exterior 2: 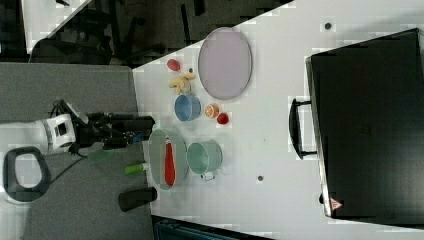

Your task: Pick Ketchup from the table and place it in strainer.

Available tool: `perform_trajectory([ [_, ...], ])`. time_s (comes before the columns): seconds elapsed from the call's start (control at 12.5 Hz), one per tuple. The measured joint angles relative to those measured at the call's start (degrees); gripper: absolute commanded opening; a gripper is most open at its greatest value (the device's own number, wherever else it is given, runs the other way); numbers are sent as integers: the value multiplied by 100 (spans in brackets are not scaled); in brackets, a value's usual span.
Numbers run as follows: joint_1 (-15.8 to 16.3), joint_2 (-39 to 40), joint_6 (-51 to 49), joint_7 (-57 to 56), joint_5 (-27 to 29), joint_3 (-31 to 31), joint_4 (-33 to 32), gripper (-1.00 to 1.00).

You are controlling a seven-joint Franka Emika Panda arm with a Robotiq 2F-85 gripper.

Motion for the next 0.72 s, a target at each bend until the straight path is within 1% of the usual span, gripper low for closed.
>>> perform_trajectory([
  [0.32, -273, -110, -1270, 0, 106, -889, 828, 100],
  [0.48, -455, -166, -1576, 0, 136, -1025, 990, 100],
  [0.72, -413, -249, -1663, -2, 139, -1223, 979, 100],
])
